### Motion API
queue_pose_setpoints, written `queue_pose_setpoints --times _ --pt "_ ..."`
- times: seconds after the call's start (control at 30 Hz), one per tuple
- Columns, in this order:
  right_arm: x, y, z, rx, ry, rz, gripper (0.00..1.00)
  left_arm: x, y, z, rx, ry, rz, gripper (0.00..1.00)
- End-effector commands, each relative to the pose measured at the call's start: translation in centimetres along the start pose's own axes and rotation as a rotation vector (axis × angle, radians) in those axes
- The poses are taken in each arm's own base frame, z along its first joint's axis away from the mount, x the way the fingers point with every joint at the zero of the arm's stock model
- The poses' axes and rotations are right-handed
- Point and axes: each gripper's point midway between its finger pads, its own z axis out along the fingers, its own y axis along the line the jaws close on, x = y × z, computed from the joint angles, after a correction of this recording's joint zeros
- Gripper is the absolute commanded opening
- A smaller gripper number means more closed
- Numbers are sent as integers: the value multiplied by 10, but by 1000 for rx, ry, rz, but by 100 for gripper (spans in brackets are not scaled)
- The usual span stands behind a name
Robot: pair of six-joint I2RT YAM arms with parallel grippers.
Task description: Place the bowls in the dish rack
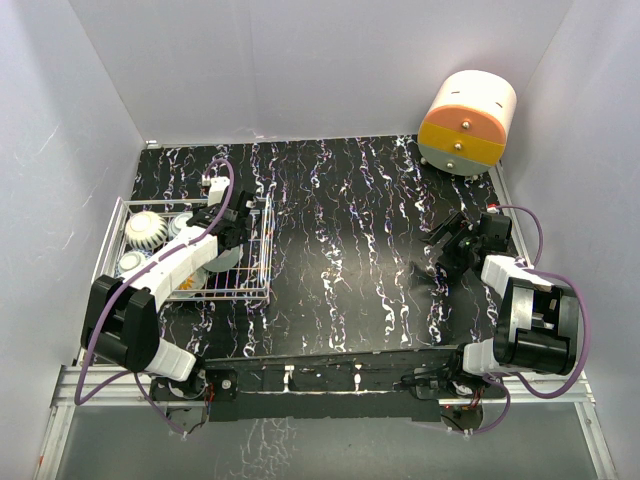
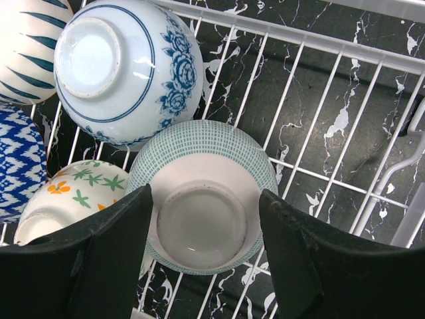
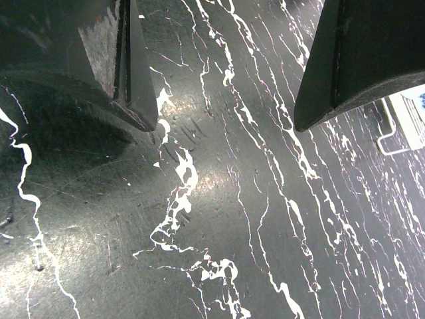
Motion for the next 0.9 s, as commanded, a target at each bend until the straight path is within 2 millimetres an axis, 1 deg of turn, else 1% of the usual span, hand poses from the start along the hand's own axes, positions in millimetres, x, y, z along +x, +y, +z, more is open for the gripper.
queue_pose_setpoints --times 0.0,0.13,0.23,0.4,0.53,0.67,0.8,0.87 --pt "-14 9 1 -29 -51 -41 86 0 6 -6 -18 3 -6 62" --pt "-14 9 1 -29 -51 -39 86 2 8 -7 -26 7 -2 59" --pt "-15 10 1 -30 -52 -40 86 3 9 -6 -30 11 2 53" --pt "-15 9 1 -30 -51 -40 86 3 9 -6 -35 12 3 36" --pt "-14 9 1 -28 -51 -37 86 -7 11 -11 -34 -5 -4 25" --pt "-14 9 1 -27 -52 -37 86 -19 12 -20 -22 -27 -20 21" --pt "-14 8 1 -25 -52 -37 86 -32 14 -31 7 -58 -59 21" --pt "-14 8 1 -24 -51 -37 86 -42 17 -41 22 -87 -85 22"
